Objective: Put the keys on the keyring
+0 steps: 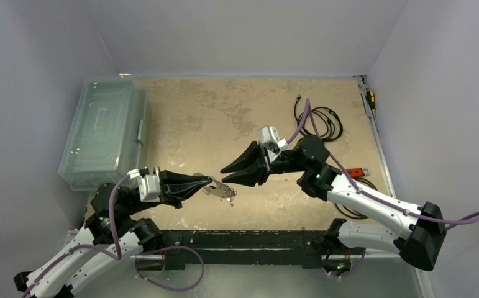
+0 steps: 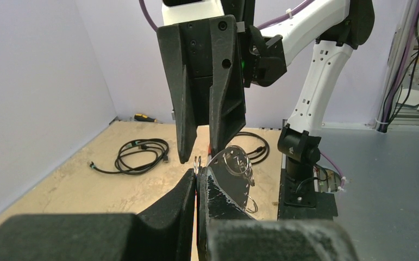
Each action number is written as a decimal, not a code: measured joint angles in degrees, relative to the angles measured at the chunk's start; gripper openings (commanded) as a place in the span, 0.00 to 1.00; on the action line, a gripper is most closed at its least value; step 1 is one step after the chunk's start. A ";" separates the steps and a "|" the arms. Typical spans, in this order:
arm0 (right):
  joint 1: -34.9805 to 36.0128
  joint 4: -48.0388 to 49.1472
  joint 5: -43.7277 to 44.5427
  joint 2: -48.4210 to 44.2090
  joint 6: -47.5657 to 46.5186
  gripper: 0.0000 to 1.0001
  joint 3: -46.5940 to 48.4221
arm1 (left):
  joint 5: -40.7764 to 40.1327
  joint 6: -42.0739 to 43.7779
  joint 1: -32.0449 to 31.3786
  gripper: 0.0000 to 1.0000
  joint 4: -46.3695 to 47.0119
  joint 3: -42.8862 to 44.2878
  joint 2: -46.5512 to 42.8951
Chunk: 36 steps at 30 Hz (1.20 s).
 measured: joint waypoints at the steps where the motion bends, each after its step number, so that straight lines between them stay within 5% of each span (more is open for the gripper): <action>1: 0.00 0.83 -0.11 0.39 0.50 0.29 0.00 | 0.02 -0.20 0.09 0.00 0.04 -0.02 0.00; 36: 2.84 13.25 -1.46 6.38 6.60 0.28 0.00 | -1.99 -2.08 0.42 0.00 1.70 -0.04 -1.01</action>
